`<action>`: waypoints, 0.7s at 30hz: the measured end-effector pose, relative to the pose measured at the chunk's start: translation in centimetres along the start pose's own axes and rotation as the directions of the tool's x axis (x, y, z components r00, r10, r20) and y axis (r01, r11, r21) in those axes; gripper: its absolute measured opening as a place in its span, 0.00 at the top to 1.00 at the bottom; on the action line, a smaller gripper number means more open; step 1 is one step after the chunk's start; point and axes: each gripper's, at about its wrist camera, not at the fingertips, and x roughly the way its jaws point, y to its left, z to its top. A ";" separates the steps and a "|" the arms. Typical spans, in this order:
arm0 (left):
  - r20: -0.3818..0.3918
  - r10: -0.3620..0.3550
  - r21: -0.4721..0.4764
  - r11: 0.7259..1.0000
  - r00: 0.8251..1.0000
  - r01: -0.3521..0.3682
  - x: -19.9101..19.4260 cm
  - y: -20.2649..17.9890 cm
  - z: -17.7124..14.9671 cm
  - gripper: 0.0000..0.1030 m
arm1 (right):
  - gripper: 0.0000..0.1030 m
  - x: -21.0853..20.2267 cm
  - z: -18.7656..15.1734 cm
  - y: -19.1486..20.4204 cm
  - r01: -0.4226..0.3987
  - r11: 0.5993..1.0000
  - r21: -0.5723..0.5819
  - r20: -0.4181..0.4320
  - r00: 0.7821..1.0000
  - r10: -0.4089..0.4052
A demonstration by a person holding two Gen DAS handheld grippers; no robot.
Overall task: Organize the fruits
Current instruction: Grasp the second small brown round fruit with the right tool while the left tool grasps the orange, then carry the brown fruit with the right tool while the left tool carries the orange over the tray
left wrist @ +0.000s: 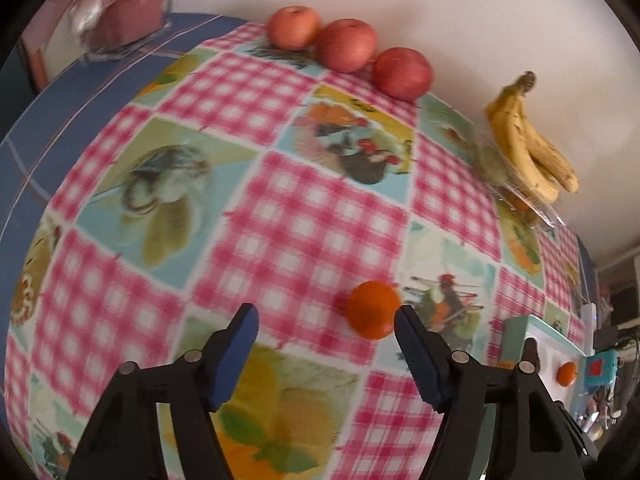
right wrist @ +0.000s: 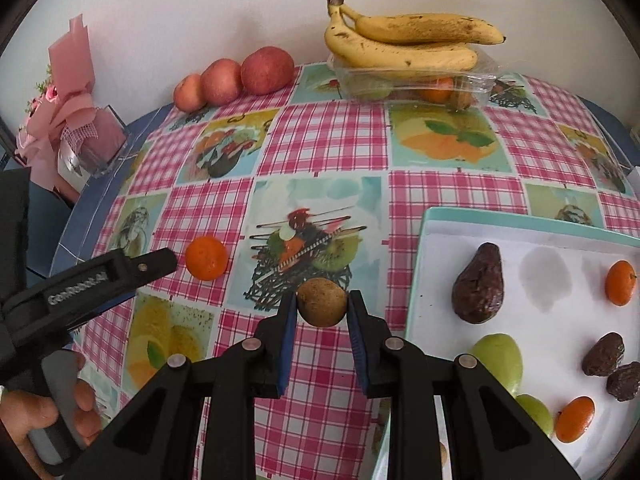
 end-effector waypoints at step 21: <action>-0.022 -0.062 0.041 0.997 0.998 0.063 0.7 -2.9 0.1 0.65 | 0.74 -2.1 -0.3 -1.3 -0.019 1.000 0.018 0.028 0.999 0.018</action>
